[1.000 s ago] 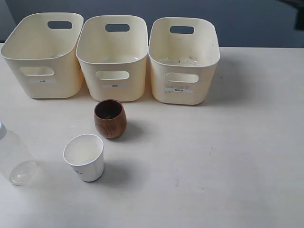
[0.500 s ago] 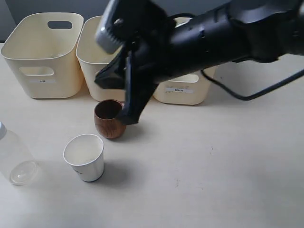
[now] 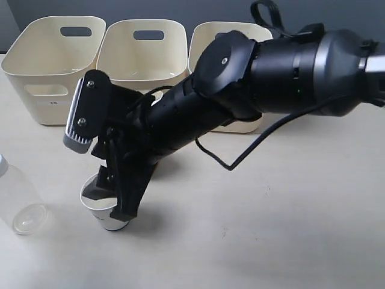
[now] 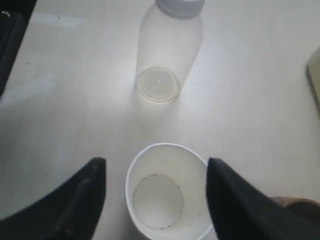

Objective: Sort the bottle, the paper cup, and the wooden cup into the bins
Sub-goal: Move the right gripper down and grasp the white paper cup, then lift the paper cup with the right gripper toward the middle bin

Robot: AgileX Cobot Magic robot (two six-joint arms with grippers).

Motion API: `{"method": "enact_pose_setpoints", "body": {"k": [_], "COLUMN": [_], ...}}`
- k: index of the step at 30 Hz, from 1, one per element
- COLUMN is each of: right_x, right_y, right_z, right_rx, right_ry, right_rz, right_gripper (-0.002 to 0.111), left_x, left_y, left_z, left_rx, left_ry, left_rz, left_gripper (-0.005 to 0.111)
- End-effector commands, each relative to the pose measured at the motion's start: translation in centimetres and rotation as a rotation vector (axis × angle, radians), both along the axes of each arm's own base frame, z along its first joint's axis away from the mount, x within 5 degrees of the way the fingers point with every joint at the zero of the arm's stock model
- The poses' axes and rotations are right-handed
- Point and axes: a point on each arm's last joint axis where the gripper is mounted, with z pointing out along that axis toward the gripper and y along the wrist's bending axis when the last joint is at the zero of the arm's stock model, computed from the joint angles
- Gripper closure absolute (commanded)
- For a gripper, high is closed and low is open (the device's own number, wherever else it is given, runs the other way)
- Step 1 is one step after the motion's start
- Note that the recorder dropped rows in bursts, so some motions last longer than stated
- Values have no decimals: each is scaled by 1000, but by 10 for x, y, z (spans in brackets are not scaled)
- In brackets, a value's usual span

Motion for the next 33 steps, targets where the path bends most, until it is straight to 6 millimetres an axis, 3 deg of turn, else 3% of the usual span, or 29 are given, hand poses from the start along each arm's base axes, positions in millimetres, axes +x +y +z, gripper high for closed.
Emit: {"method": "enact_pose_setpoints", "body": {"k": [1, 10, 22, 24, 27, 29, 33], "right_x": [-2, -6, -4, -4, -3, -3, -3], "right_y": [9, 19, 22, 22, 22, 21, 21], "right_z": [-14, -46, -69, -74, -80, -81, -69], "right_rx": [-21, -85, -132, -143, -158, -166, -141], "right_ry": [5, 18, 41, 46, 46, 33, 10], "right_rz": [-8, 23, 13, 15, 18, 29, 29], "right_gripper": [47, 48, 53, 58, 83, 106, 108], "left_x": [0, 0, 0, 0, 0, 0, 0], "left_y": [0, 0, 0, 0, 0, 0, 0], "left_z": [2, 2, 2, 2, 2, 2, 2], "left_rx": [-5, -5, -5, -5, -5, -5, -5], "left_ry": [-17, -17, -17, -17, -17, -17, -17], "left_rz": [-3, -3, -3, -3, -3, -3, -3], "left_gripper": [107, 107, 107, 107, 107, 107, 107]}}
